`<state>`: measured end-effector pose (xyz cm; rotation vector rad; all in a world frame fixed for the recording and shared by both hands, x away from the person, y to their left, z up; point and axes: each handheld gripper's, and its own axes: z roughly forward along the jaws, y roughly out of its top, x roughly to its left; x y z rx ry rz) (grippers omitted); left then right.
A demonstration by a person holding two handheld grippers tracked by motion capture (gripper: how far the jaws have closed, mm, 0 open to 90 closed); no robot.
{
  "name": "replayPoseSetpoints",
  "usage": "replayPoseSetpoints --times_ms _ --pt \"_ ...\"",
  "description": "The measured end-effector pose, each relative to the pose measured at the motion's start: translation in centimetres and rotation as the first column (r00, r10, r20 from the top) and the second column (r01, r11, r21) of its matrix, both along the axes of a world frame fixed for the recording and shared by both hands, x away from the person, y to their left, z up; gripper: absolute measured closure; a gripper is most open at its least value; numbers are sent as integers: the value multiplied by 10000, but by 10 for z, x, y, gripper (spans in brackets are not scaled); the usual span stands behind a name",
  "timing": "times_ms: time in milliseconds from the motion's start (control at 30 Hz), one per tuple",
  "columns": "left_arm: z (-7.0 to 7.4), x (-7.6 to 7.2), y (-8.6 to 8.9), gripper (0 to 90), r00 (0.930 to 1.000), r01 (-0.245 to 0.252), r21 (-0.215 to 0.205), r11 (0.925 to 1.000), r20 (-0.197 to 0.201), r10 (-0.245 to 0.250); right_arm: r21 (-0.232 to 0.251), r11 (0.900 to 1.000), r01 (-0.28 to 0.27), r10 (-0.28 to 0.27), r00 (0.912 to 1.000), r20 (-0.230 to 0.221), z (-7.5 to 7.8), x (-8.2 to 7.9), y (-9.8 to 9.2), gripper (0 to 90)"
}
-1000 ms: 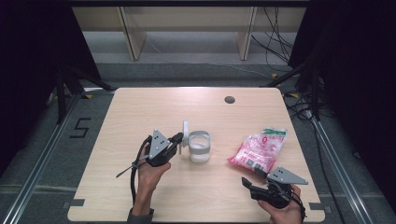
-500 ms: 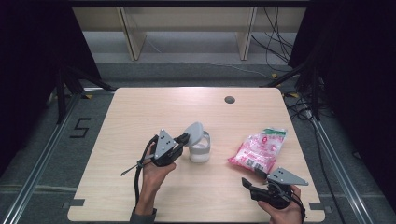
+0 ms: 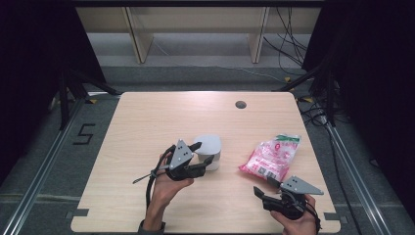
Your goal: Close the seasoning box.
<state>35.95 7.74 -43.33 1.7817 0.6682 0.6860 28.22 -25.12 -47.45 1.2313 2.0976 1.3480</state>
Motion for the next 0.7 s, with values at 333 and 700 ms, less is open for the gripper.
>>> replayPoseSetpoints --times_ms 333,700 --pt "-2 -6 0 311 9994 298 103 9995 176 -300 -40 10000 -61 62 9997 218 -1 1 -1 372" --pt "-5 -8 4 284 9916 978 887 9912 759 -1046 23 10000 -54 53 9999 151 -1 0 0 372"
